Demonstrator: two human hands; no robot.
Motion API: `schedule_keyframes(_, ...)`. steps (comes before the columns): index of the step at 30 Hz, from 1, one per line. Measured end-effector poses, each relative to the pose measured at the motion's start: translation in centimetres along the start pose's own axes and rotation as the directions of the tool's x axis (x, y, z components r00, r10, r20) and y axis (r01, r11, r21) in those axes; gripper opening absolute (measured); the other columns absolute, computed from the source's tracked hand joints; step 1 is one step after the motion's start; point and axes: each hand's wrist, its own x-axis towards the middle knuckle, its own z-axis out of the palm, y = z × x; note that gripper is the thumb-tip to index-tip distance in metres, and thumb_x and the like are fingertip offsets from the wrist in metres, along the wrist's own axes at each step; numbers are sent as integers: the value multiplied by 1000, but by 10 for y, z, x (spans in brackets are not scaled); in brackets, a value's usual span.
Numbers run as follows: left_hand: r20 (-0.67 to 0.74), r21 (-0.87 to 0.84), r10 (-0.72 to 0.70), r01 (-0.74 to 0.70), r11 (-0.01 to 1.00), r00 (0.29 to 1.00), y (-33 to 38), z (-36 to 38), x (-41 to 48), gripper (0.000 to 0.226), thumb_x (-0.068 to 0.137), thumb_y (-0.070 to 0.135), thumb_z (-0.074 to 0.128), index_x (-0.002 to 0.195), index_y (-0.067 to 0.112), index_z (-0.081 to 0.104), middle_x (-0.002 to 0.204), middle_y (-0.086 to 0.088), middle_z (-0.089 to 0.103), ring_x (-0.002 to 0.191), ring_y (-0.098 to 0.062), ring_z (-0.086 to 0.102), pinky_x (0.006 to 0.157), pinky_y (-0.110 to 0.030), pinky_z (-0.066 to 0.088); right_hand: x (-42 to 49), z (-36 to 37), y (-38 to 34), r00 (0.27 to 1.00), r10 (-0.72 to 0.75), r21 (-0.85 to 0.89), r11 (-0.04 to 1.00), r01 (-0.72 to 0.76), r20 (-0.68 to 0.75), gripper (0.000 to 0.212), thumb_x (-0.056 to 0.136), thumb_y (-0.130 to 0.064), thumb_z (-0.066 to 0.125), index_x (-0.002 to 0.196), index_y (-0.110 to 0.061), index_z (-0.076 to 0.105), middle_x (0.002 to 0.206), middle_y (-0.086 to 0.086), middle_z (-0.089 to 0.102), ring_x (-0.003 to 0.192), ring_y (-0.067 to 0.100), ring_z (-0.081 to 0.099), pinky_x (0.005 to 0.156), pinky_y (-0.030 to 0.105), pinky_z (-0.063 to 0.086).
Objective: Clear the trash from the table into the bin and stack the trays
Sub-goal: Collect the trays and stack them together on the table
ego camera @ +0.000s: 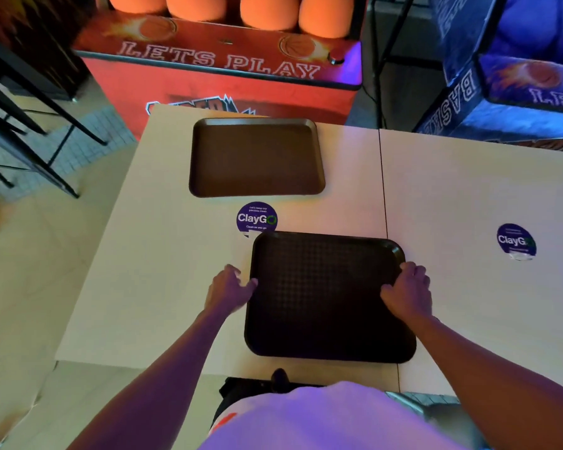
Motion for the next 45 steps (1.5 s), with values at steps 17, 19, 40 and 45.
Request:
schedule_keyframes(17, -26, -774, -356, 207, 599, 934, 18, -142, 182, 30, 97, 11, 61, 119, -8, 58, 113, -23, 69, 99, -36, 73, 94, -50, 61, -35, 33, -54, 962, -146, 168, 980, 108, 231, 44, 95, -29, 69, 135, -19, 55, 132, -1, 55, 108, 8, 61, 95, 27, 55)
schedule_keyframes(19, -13, -797, -374, 217, 564, 927, 19, -145, 198, 38, 96, 6, 57, 130, -10, 55, 118, -25, 70, 102, -35, 74, 94, -48, 61, -37, 34, -51, 957, -127, 182, 980, 81, 260, 40, 95, -27, 70, 132, -18, 57, 127, -3, 58, 106, 8, 64, 96, 29, 57)
schedule_keyframes(40, -237, -691, -459, 184, 699, 856, -60, -118, 180, 38, 83, 8, 75, 119, 7, 65, 111, -12, 74, 97, -30, 75, 92, -46, 62, 74, 1, -203, 944, -273, 344, 918, 197, 188, 30, 98, -32, 66, 125, -21, 60, 121, -4, 68, 101, 11, 65, 78, 19, 50)
schedule_keyframes(45, -291, -619, -474, 215, 756, 831, -97, -116, 156, 32, 80, 16, 74, 111, 15, 67, 94, -2, 75, 85, -25, 77, 85, -42, 64, 108, 5, -238, 944, -271, 314, 927, 203, 190, 41, 97, -33, 67, 133, -16, 58, 134, 5, 65, 117, 23, 66, 90, 27, 50)
